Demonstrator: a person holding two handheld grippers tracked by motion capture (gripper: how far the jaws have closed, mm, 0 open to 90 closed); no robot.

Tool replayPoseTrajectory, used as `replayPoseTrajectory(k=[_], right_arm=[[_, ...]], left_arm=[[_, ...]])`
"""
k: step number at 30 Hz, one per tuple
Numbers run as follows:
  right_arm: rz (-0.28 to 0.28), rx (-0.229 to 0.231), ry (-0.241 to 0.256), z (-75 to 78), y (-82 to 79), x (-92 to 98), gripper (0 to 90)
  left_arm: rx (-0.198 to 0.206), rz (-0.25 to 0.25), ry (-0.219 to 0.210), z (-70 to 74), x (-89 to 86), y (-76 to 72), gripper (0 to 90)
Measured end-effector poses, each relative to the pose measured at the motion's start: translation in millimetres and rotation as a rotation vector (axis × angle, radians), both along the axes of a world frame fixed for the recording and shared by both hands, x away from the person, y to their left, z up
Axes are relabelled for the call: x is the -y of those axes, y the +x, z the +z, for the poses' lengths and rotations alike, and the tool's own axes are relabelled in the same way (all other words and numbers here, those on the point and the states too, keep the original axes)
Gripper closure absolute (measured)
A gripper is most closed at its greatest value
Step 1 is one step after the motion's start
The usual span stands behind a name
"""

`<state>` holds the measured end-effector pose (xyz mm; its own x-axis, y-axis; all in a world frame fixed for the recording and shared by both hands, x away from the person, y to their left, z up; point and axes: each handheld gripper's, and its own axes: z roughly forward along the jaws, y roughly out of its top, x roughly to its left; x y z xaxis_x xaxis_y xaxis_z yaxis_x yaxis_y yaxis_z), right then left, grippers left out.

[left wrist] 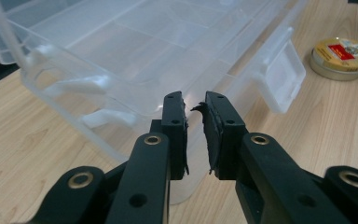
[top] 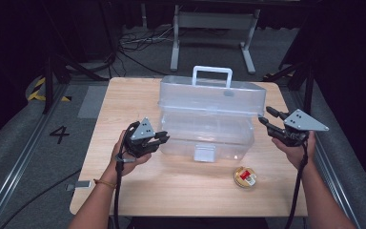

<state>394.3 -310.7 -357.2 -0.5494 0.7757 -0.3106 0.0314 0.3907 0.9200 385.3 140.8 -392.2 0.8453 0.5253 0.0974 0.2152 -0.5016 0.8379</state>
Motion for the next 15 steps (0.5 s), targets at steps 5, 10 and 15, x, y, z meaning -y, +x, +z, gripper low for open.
replayPoseTrajectory(k=[5, 10, 15], right_arm=[[-0.004, 0.013, 0.016, 1.3, 2.4, -2.3, 66.2], [-0.035, 0.038, 0.030, 2.5, 4.3, -7.9, 70.4], [-0.056, 0.037, 0.039, 7.7, 7.3, -8.8, 72.9]], left_arm=[[-0.006, -0.019, 0.047, -5.0, 9.1, 1.7, 73.3], [-0.020, -0.037, 0.057, -5.7, 12.4, 4.7, 71.6], [-0.018, -0.060, 0.099, -2.3, 20.4, 5.3, 70.0]])
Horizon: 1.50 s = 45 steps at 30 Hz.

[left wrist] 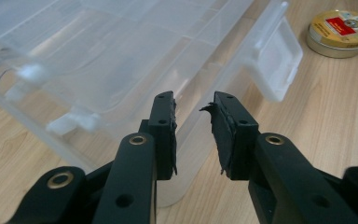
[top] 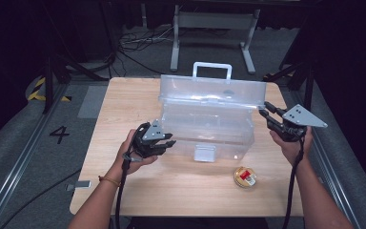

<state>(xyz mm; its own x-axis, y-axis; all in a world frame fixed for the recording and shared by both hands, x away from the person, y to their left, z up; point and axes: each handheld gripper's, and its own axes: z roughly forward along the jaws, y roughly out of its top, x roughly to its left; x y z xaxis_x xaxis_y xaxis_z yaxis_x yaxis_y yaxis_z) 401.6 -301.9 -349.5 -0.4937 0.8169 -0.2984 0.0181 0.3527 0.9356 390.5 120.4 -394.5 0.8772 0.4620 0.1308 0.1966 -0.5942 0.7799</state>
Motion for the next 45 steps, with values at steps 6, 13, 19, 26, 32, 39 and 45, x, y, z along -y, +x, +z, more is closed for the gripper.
replayPoseTrajectory(k=[6, 13, 19, 26, 32, 39, 45], right_arm=[[-0.047, 0.008, -0.008, 6.4, 2.9, -5.5, 74.7], [-0.062, 0.003, 0.028, 9.7, 6.9, -6.4, 74.9], [-0.085, -0.006, 0.057, 13.5, 11.2, -8.0, 75.6], [-0.091, -0.033, 0.082, 21.0, 19.1, -7.9, 75.7], [-0.101, -0.037, 0.064, 26.1, 23.4, -9.2, 76.4], [-0.117, -0.033, 0.067, 29.5, 28.1, -10.5, 77.2], [-0.160, 0.015, 0.076, 27.4, 31.8, -15.0, 79.3]], left_arm=[[-0.001, -0.022, 0.047, -0.5, 12.6, 3.9, 66.9], [-0.004, -0.044, 0.089, -4.1, 32.3, 9.2, 66.7], [-0.024, -0.055, 0.115, -4.2, 42.5, 12.2, 66.5], [-0.048, -0.043, 0.231, -8.1, 53.5, 17.2, 63.3], [-0.086, -0.041, 0.256, -12.9, 56.8, 22.2, 63.6], [-0.085, -0.060, 0.300, -8.8, 56.9, 22.6, 66.6], [-0.092, -0.054, 0.257, -7.7, 46.1, 22.5, 68.5]])
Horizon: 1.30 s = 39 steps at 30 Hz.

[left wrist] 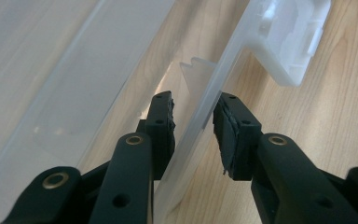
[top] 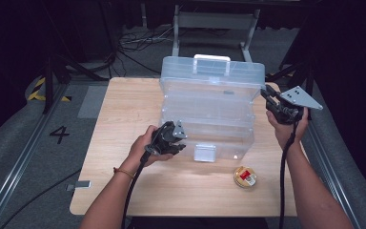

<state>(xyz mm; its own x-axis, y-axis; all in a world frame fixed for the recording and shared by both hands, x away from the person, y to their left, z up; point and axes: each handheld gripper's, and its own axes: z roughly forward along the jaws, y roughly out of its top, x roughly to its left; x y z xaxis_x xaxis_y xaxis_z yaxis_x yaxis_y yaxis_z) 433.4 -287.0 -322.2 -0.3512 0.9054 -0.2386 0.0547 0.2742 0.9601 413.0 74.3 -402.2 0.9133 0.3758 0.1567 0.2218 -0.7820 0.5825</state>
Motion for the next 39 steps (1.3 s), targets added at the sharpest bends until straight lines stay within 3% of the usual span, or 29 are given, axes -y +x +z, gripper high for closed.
replayPoseTrajectory(k=[7, 18, 27, 39], right_arm=[[-0.011, 0.014, -0.026, 3.1, 6.9, -1.1, 80.9], [-0.007, 0.020, -0.087, 7.1, 15.0, -2.7, 83.1], [-0.004, 0.013, -0.088, 8.8, 17.1, -1.9, 83.1], [-0.015, -0.011, -0.043, 13.4, 26.6, -2.5, 83.3]], left_arm=[[-0.001, -0.024, -0.061, -3.2, -6.7, 1.3, 69.4], [-0.024, -0.061, -0.080, -3.4, -8.5, 2.2, 73.7], [-0.029, -0.071, -0.088, -3.9, -10.5, 3.3, 73.9], [-0.056, -0.087, -0.119, -6.7, -13.2, 7.6, 74.5]])
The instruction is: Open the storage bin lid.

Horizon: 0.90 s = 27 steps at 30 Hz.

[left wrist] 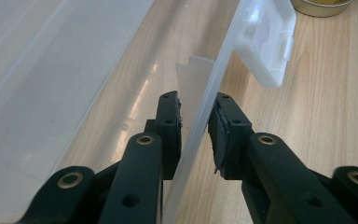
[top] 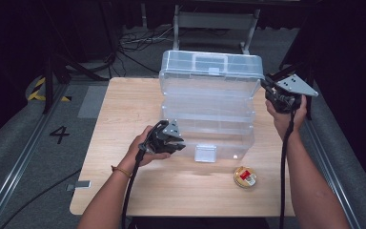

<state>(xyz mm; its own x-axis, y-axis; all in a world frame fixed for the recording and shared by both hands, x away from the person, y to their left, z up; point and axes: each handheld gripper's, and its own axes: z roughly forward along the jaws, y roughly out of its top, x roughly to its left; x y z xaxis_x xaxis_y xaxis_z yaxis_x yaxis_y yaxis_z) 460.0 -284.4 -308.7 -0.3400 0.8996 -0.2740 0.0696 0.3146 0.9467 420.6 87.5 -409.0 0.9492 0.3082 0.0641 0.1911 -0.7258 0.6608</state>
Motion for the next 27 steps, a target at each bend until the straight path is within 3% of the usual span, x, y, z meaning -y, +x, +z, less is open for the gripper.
replayPoseTrajectory(k=[4, 14, 16, 19, 27], right_arm=[[-0.014, -0.028, 0.026, 3.7, 5.4, -0.6, 83.2], [-0.032, -0.040, -0.002, 8.2, 15.3, -2.6, 84.5], [-0.039, -0.036, -0.011, 8.1, 18.1, -3.0, 84.9], [-0.045, -0.046, -0.012, 9.8, 23.3, -2.9, 85.2], [-0.063, -0.049, 0.020, 10.7, 33.7, -4.7, 85.6]], left_arm=[[0.010, 0.000, 0.009, 0.1, 1.0, -1.0, 74.3], [0.015, -0.002, 0.020, 0.9, 0.8, -1.4, 74.0], [0.013, 0.006, -0.003, 0.1, 0.1, -1.7, 74.0], [0.024, 0.007, 0.003, 0.3, 0.3, -2.9, 73.8], [0.027, 0.006, 0.001, 0.1, 0.1, -2.6, 73.9]])
